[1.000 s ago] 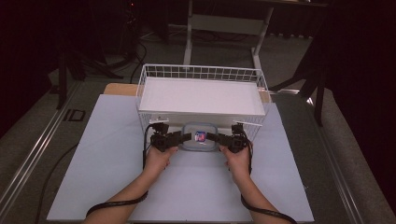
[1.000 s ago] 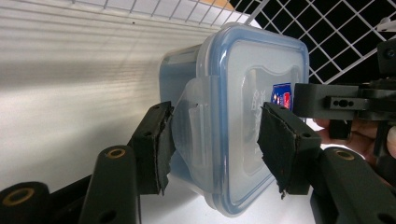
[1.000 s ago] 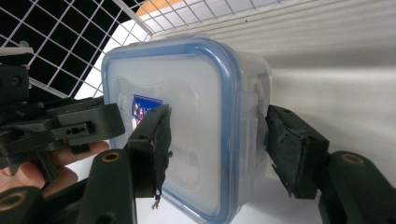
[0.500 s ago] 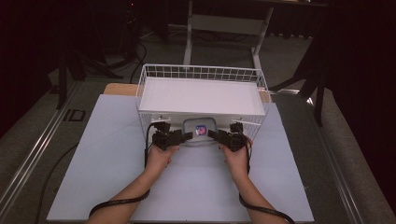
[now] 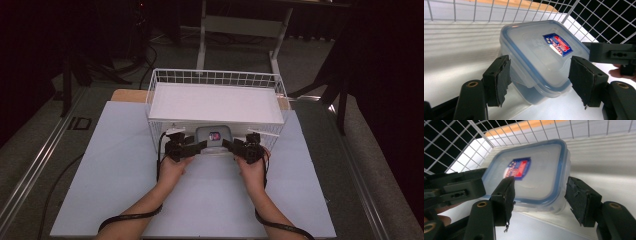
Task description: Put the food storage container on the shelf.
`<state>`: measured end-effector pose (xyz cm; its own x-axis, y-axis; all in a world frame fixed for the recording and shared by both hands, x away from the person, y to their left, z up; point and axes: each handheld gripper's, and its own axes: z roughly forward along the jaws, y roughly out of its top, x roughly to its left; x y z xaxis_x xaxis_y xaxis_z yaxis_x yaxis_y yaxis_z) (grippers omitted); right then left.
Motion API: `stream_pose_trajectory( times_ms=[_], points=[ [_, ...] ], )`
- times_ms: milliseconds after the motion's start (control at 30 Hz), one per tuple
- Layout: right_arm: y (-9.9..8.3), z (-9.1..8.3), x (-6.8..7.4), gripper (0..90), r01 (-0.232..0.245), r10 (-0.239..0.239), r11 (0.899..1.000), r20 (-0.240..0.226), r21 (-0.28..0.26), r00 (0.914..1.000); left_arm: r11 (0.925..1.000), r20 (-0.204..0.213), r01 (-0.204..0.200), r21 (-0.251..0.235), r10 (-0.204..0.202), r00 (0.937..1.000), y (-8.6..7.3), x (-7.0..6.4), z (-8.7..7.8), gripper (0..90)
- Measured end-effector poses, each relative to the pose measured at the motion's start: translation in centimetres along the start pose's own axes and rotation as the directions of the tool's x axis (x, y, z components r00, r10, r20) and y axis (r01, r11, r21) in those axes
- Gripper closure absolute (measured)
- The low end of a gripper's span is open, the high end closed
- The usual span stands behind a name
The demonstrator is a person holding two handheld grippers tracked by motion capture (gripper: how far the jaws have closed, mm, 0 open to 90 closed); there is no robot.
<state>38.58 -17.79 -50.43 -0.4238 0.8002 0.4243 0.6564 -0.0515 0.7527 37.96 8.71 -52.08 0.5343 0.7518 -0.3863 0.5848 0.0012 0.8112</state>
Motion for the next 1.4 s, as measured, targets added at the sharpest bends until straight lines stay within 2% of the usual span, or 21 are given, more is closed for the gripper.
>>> stream_pose_trajectory(
  times_ms=[33, 67, 133, 167, 233, 300, 333, 367, 433, 467, 533, 567, 600, 667, 800, 933, 1000, 1100, 1200, 1300, 1400],
  points=[
    [0.0, -0.3, 0.3, 39.9, -0.006, 0.006, 1.0, 0.006, 0.004, 1.0, 0.9999, 0.003, -0.015, -0.004, 0.015, 0.9999, -0.1, -0.2, -0.1, 33.8],
    [-0.1, -0.5, 0.5, 39.4, 0.013, -0.013, 1.0, 0.001, -0.004, 0.9999, 0.9993, -0.006, -0.035, -0.008, 0.035, 0.9994, -0.1, -0.4, -0.4, 30.8],
    [-0.2, -1.0, 0.9, 39.4, 0.04, -0.04, 0.999, -0.002, -0.019, 0.9992, 0.9968, 0.018, -0.076, -0.024, 0.077, 0.9969, -0.3, -0.5, -1.1, 29.9],
    [-0.3, -1.3, 1.1, 39.4, 0.05, -0.05, 0.998, -0.007, -0.024, 0.9987, 0.9964, 0.029, -0.079, -0.029, 0.08, 0.9963, -0.4, -0.7, -1.3, 27.8],
    [-0.6, -1.6, 1.6, 39.3, 0.075, -0.075, 0.997, -0.03, -0.022, 0.9967, 0.9911, 0.042, -0.123, -0.052, 0.125, 0.9913, -0.9, -1.2, -1.9, 24.7],
    [-1.1, -1.8, 2.1, 39.4, 0.1, -0.101, 0.995, -0.053, -0.022, 0.9934, 0.9852, 0.061, -0.161, -0.058, 0.165, 0.9845, -1.5, -1.6, -2.3, 16.7],
    [-1.1, -1.8, 2.1, 39.4, 0.1, -0.101, 0.995, -0.053, -0.022, 0.9934, 0.9852, 0.061, -0.161, -0.058, 0.165, 0.9845, -1.5, -1.6, -2.3, 13.8],
    [-1.5, -1.9, 2.3, 40.1, 0.113, -0.114, 0.993, -0.061, -0.021, 0.9916, 0.9806, 0.096, -0.19, -0.05, 0.194, 0.9764, -1.9, -2.0, -2.8, 13.8],
    [-2.2, -1.9, 2.8, 45.2, 0.16, -0.16, 0.987, -0.069, -0.013, 0.9847, 0.9795, 0.138, -0.196, -0.045, 0.201, 0.9699, -2.3, -2.3, -3.3, 6.7],
    [-2.4, -1.9, 3.0, 50.5, 0.178, -0.178, 0.984, -0.064, -0.009, 0.982, 0.9811, 0.146, -0.19, -0.034, 0.193, 0.9702, -2.4, -2.5, -3.7, 3.2],
    [-2.8, -1.8, 3.4, 56.8, 0.211, -0.21, 0.978, -0.055, 0.008, 0.9762, 0.9795, 0.15, -0.2, -0.026, 0.201, 0.9679, -2.7, -2.9, -4.7, 2.5],
    [-3.0, -1.8, 3.6, 67.3, 0.217, -0.216, 0.976, -0.048, 0.015, 0.9752, 0.9795, 0.15, -0.2, -0.026, 0.201, 0.9679, -2.7, -2.9, -4.7, 2.5],
    [-3.1, -1.5, 3.7, 81.4, 0.22, -0.218, 0.975, -0.055, 0.029, 0.9743, 0.9714, 0.156, -0.235, -0.031, 0.237, 0.9589, -2.9, -3.6, -6.6, 2.5],
    [-3.2, -1.1, 3.7, 89.7, 0.225, -0.223, 0.973, -0.038, 0.05, 0.974, 0.9697, 0.16, -0.242, -0.038, 0.244, 0.9564, -3.0, -3.8, -7.8, 2.5],
    [-3.2, -0.4, 3.5, 90.0, 0.215, -0.214, 0.975, -0.036, 0.053, 0.9762, 0.9753, 0.172, -0.219, -0.029, 0.221, 0.9602, -3.4, -3.7, -10.2, 2.5],
    [-3.0, 0.3, 3.4, 90.0, 0.204, -0.203, 0.976, -0.025, 0.072, 0.9789, 0.9774, 0.148, -0.209, -0.033, 0.211, 0.9661, -4.4, -3.3, -12.2, 2.6],
    [-2.9, 0.7, 3.2, 89.9, 0.19, -0.189, 0.979, -0.019, 0.075, 0.9817, 0.9762, 0.136, -0.214, -0.034, 0.217, 0.9667, -5.0, -3.2, -13.0, 2.5],
    [-3.1, 1.2, 3.2, 90.0, 0.175, -0.173, 0.981, -0.025, 0.078, 0.9845, 0.976, 0.143, -0.214, -0.039, 0.218, 0.9654, -5.8, -3.1, -13.4, 2.6],
    [-3.2, 1.7, 3.6, 90.0, 0.198, -0.198, 0.976, -0.015, 0.089, 0.9801, 0.9797, 0.141, -0.197, -0.04, 0.2, 0.9696, -6.4, -2.8, -13.5, 2.6],
    [-2.9, 2.1, 3.8, 90.0, 0.188, -0.188, 0.979, -0.012, 0.078, 0.9822, 0.9793, 0.126, -0.196, -0.049, 0.201, 0.9715, -6.9, -2.5, -13.4, 2.6],
    [-2.5, 2.5, 3.9, 89.9, 0.184, -0.183, 0.981, -0.008, 0.063, 0.983, 0.9786, 0.136, -0.196, -0.065, 0.203, 0.9698, -7.0, -2.3, -13.3, 2.6]
  ],
)
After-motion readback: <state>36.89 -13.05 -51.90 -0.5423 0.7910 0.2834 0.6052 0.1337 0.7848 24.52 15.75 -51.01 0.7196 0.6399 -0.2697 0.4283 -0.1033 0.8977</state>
